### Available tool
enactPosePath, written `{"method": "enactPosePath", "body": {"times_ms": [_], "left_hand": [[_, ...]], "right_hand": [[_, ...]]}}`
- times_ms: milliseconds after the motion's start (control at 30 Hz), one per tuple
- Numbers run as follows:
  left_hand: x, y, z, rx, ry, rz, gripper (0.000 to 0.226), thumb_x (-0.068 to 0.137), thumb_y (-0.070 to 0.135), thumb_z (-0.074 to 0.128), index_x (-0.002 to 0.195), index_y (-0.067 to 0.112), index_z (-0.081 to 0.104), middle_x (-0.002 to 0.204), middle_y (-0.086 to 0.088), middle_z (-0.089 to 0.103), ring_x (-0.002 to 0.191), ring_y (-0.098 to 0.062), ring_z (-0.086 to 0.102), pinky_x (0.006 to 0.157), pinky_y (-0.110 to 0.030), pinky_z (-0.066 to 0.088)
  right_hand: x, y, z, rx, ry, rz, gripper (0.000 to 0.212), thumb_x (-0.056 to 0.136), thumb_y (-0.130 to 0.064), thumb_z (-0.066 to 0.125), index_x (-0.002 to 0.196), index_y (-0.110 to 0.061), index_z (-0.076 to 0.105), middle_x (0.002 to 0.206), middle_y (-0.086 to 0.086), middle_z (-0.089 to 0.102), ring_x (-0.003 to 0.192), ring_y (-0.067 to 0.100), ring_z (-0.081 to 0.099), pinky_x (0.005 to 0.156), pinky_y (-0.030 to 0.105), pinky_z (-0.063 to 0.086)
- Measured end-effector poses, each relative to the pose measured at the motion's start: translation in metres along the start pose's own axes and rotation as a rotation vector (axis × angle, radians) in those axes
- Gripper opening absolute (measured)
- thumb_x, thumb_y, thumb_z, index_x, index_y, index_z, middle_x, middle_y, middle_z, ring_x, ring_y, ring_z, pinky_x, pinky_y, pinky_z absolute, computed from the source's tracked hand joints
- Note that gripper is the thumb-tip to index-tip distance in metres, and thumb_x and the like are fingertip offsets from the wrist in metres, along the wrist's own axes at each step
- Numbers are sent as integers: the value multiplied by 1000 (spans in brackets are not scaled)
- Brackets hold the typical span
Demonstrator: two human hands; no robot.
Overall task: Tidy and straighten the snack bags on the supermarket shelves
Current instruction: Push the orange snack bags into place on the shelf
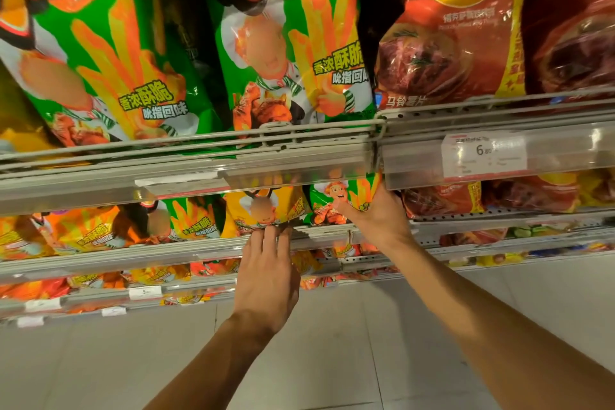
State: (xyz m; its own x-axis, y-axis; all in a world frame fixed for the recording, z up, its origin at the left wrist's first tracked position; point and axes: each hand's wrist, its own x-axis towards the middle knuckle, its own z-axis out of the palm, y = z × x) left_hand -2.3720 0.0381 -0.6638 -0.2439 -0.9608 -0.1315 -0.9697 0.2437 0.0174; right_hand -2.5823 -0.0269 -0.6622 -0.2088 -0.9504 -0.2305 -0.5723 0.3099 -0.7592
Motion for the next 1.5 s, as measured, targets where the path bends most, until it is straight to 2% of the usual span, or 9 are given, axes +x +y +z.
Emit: {"method": "enactPosePath", "body": {"times_ms": [167,333,567,700,1033,1133,1267,1400,1500], "left_hand": [[0,1,-3,-17,-46,3,77,94,43,48,156,11,16,143,-8,30,128,-27,29,115,-37,31],[-5,-3,-14,-125,-77,30,80,96,43,49,158,14,7,149,-5,25,134,-24,25,116,-35,29],[-30,-19,-22,-387,-26,-40,61,100,34,50,155,18,28,160,0,26,147,-18,24,121,-30,25],[-47,-42,-21,-487,60,-154,48,98,25,56,144,13,46,146,-4,44,134,-21,43,111,-27,35],[-52,-139,-32,-729,300,-491,48,92,16,67,136,7,48,132,-12,52,124,-27,48,104,-31,36],[-33,-165,-44,-884,369,-459,48,89,18,73,129,8,49,120,-6,55,111,-16,56,95,-18,43],[-5,-190,-57,-1127,365,-349,38,82,17,82,110,13,57,100,4,67,90,4,64,71,-5,46],[17,-206,-48,-1231,184,-242,27,77,15,85,93,12,64,82,8,69,74,12,65,59,-3,47],[31,-211,-37,-1297,100,-262,33,70,16,89,84,20,60,83,8,66,75,5,65,74,-15,52]], "right_hand": [[-9,-3,-1,-69,28,30,83,78,-64,75,137,-13,45,131,8,62,123,31,58,101,46,49],[-35,1,-9,-27,108,-3,79,85,-40,79,147,-10,40,141,12,49,135,30,44,111,45,40],[-89,3,-7,16,400,-33,57,90,-22,75,139,-4,53,138,16,52,132,34,48,107,44,42],[-100,-9,12,123,318,-134,48,85,-10,78,129,-7,60,125,3,59,120,27,56,103,38,45],[-75,-61,73,154,24,-183,100,70,-60,83,153,-30,37,153,-10,44,142,10,38,115,36,37],[-54,-67,86,154,4,-176,59,65,-61,84,116,-38,65,111,-22,70,113,2,63,98,26,51],[-33,-81,95,148,43,-273,62,64,-58,86,101,-11,72,94,-5,77,94,10,72,89,32,56],[-23,-85,98,179,-85,-258,67,37,-72,91,91,-45,61,78,-20,69,89,-3,62,99,60,43],[-27,-92,109,192,33,-103,71,42,-75,87,92,-42,49,77,-23,70,77,-12,65,79,34,55]]}}
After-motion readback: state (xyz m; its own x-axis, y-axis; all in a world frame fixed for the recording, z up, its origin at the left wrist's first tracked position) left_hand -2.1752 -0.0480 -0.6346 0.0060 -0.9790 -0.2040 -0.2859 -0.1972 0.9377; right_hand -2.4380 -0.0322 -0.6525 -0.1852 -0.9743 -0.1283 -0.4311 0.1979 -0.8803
